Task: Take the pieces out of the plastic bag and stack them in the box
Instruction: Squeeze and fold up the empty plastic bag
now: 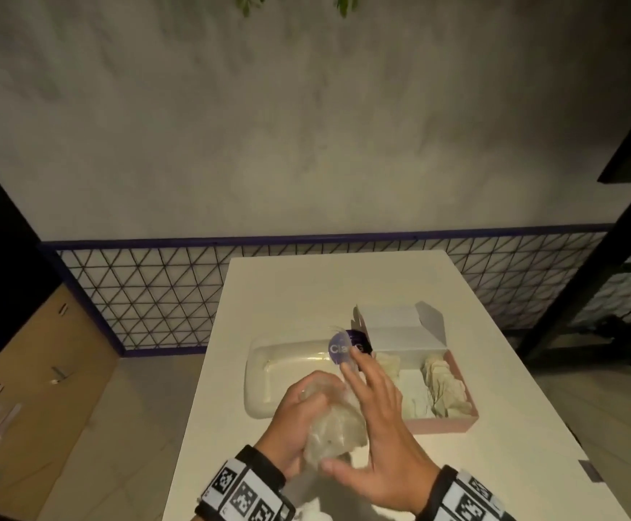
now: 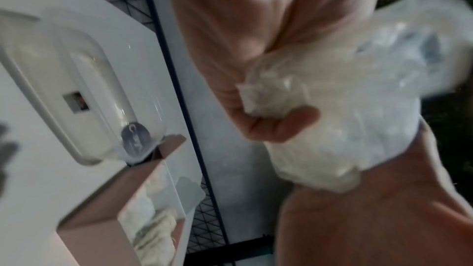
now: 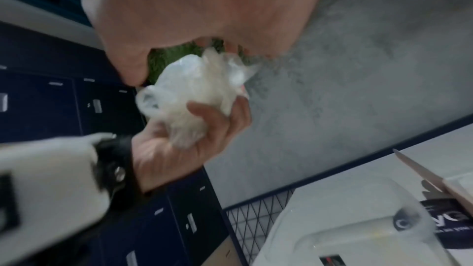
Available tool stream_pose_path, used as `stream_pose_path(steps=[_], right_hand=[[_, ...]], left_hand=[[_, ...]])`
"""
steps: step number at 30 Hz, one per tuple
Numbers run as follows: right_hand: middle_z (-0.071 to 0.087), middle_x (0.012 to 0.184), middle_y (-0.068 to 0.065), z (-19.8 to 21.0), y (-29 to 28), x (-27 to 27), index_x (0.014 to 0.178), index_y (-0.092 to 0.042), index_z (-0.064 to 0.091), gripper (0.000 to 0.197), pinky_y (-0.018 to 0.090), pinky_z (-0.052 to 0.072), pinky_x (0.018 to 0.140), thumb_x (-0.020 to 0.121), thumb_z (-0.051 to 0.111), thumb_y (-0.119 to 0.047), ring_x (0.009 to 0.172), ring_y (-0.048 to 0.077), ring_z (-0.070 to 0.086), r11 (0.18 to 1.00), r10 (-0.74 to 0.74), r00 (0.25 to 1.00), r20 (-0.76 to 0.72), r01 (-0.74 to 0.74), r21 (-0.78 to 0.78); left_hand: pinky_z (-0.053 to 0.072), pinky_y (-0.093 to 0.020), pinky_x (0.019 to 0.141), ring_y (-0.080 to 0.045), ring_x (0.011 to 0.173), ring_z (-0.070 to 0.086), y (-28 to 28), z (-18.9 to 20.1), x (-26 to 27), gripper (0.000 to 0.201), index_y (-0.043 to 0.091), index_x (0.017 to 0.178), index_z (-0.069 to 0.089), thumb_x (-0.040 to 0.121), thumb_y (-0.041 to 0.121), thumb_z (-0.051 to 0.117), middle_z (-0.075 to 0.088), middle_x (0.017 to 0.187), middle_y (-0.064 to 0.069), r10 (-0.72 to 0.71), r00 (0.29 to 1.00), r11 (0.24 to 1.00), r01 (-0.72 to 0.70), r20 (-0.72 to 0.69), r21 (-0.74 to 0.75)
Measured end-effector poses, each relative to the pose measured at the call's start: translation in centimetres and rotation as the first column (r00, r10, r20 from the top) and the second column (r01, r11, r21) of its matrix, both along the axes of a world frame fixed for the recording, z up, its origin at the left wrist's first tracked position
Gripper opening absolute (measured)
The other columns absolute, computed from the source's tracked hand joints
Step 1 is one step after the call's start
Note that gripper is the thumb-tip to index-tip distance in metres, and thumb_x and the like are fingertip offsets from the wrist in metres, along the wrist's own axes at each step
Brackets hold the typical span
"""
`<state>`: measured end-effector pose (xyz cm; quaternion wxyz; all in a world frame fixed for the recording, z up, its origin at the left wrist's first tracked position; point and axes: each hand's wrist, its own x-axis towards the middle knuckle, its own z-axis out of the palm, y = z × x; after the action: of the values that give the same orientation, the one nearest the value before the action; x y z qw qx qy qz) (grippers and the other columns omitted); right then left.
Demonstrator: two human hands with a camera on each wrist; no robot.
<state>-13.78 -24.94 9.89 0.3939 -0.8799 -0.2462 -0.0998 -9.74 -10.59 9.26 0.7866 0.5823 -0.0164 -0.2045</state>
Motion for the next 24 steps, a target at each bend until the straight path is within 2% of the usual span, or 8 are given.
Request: stream_pose_path(steps=[4,7,9,11,13,16,20,24], right_hand=[[-0.009,0.156,-0.022,-0.7,-2.9,-1.4,0.143,-0.051,-0.008,0.097,0.030,0.002,0.115,0.073,0.056,-0.072,0.145,0.004,-0.007,0.999,0.045,0.999,-0.022,-0.045,0.018],[-0.001,0.156,-0.022,-0.4,-5.5,-1.7,0.139,-0.056,-0.007,0.086,0.023,-0.004,0.118,0.077,0.051,-0.072,0.144,0.000,-0.009,1.000,0.024,0.999,-0.021,-0.024,-0.005],[0.011,0.155,-0.012,-0.4,-7.0,-1.9,0.143,-0.047,0.001,0.075,0.021,-0.003,0.118,0.085,0.044,-0.067,0.145,0.001,-0.004,0.998,0.028,0.999,0.017,-0.027,-0.050],[0.029,0.150,-0.006,-0.8,-8.3,-1.9,0.143,-0.035,0.018,0.061,0.018,0.011,0.117,0.091,0.046,-0.051,0.142,-0.001,0.013,1.000,-0.005,1.000,0.023,0.005,-0.001],[0.043,0.137,-0.007,-0.9,-9.4,-1.9,0.135,-0.029,0.034,0.053,0.010,0.022,0.110,0.085,0.049,-0.036,0.130,-0.007,0.031,0.995,-0.061,0.998,-0.027,0.063,0.072],[0.056,0.108,-0.010,-0.7,-10.7,-1.0,0.118,-0.011,0.055,0.033,-0.005,0.030,0.087,0.086,0.054,-0.015,0.094,-0.008,0.051,0.950,-0.260,0.964,-0.060,0.266,0.162],[0.054,0.077,-0.014,-0.4,-11.9,0.7,0.103,-0.006,0.059,0.019,0.008,0.041,0.059,0.087,0.054,0.000,0.067,0.006,0.056,0.863,-0.410,0.888,-0.207,0.451,0.228],[0.052,0.067,-0.010,-1.4,-11.5,0.5,0.080,-0.005,0.059,0.010,0.004,0.038,0.055,0.086,0.051,-0.002,0.060,-0.003,0.053,0.851,-0.411,0.879,-0.239,0.465,0.244]], left_hand=[[0.051,-0.027,0.080,-0.012,0.089,0.061,-4.7,0.8,-2.4,0.026,0.011,0.113,0.060,0.099,0.012,0.038,0.064,0.098,0.000,-0.044,0.998,0.998,0.046,-0.054,0.038],[0.051,-0.027,0.084,-0.017,0.094,0.065,-8.0,1.9,-3.7,0.025,0.012,0.111,0.063,0.094,0.022,0.047,0.066,0.104,-0.009,-0.070,0.978,0.986,0.038,-0.196,-0.160],[0.050,-0.032,0.089,-0.022,0.102,0.064,-9.7,1.9,-4.2,0.043,0.008,0.119,0.059,0.085,0.033,0.064,0.065,0.107,-0.013,-0.091,0.967,0.943,0.006,-0.239,-0.334],[0.049,-0.036,0.093,-0.025,0.106,0.063,-10.9,1.7,-4.5,0.060,0.005,0.122,0.060,0.085,0.052,0.055,0.065,0.110,-0.015,-0.134,0.955,0.902,0.006,-0.267,-0.431],[0.043,-0.043,0.102,-0.031,0.118,0.058,-11.8,1.0,-4.6,0.081,0.001,0.127,0.059,0.088,0.067,0.033,0.060,0.125,-0.021,-0.182,0.947,0.885,0.040,-0.264,-0.463],[0.038,-0.051,0.105,-0.033,0.129,0.048,-13.1,0.1,-4.5,0.093,0.007,0.138,0.048,0.083,0.077,0.023,0.051,0.139,-0.020,-0.249,0.928,0.886,0.102,-0.279,-0.452],[0.032,-0.062,0.107,-0.030,0.125,0.053,-14.6,-1.1,-4.5,0.087,0.016,0.137,0.047,0.081,0.079,0.024,0.055,0.137,-0.012,-0.228,0.932,0.949,0.148,-0.283,-0.279],[0.038,-0.064,0.101,-0.031,0.121,0.057,-15.3,-1.3,-3.6,0.065,0.021,0.127,0.056,0.089,0.067,0.028,0.062,0.129,-0.012,-0.160,0.935,0.958,0.069,-0.316,-0.280]])
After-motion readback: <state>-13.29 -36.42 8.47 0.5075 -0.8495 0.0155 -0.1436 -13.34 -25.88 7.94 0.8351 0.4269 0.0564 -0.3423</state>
